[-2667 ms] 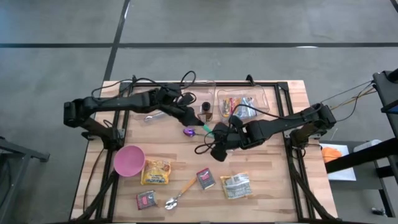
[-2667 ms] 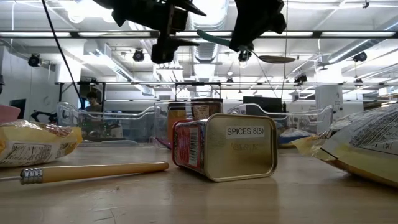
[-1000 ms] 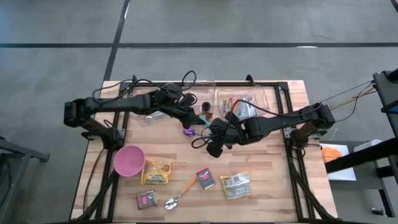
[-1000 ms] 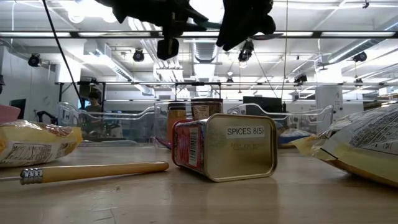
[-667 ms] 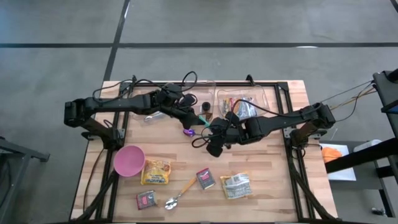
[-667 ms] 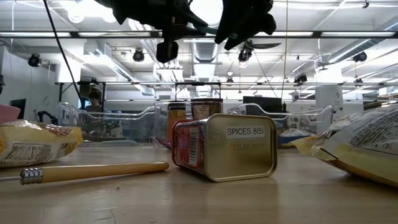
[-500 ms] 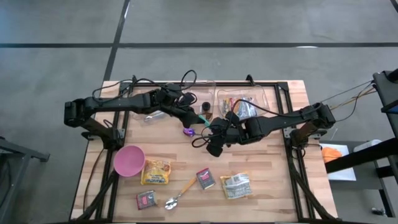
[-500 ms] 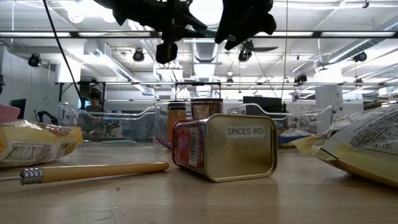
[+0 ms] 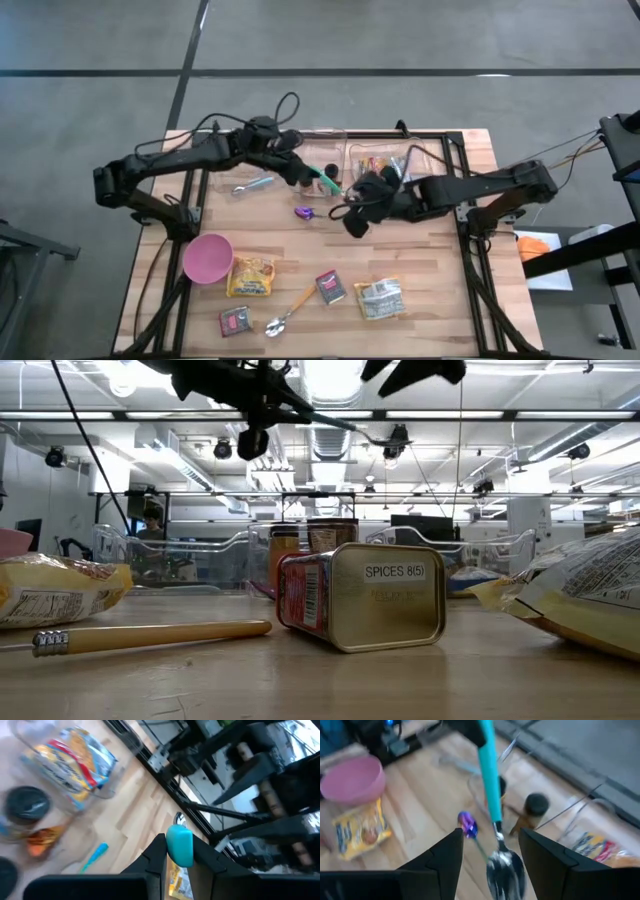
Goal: Pick & Place Food Item
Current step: Put the light blue spoon into the left transparent bin
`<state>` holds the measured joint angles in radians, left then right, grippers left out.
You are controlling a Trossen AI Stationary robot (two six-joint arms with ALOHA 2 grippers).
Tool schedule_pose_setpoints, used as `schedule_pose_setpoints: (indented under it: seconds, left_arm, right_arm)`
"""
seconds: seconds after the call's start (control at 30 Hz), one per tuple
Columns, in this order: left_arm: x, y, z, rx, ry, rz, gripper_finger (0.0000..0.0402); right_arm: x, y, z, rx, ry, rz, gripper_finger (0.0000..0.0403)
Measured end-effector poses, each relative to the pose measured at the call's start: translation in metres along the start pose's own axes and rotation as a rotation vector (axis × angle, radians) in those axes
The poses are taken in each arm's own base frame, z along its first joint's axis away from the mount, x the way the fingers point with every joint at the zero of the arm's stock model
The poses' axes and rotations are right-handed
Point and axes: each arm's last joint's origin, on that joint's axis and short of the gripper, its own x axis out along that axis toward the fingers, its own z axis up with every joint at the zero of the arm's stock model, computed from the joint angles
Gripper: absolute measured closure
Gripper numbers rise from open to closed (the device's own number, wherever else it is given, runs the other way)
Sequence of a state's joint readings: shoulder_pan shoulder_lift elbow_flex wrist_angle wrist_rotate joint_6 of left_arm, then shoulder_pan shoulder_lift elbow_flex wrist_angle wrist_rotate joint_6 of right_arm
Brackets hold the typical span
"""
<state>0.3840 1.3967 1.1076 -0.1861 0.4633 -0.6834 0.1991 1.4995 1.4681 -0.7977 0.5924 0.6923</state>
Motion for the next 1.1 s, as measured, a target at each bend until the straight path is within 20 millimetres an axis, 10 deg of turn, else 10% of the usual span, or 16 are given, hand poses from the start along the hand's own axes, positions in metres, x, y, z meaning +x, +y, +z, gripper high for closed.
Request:
schedule_pose_setpoints:
  seconds: [0.6, 1.1]
  left_arm:
    - [-0.106, 0.021, 0.008, 0.001, -0.234, 0.472, 0.0348]
    - [-0.150, 0.048, -0.063, -0.193, -0.431, 0.653, 0.0348]
  right_arm:
    - [-0.066, -0.056, 0.013, -0.002, -0.067, -0.080, 0.0213]
    - [-0.071, -0.067, 0.006, -0.074, 0.002, -0.135, 0.0213]
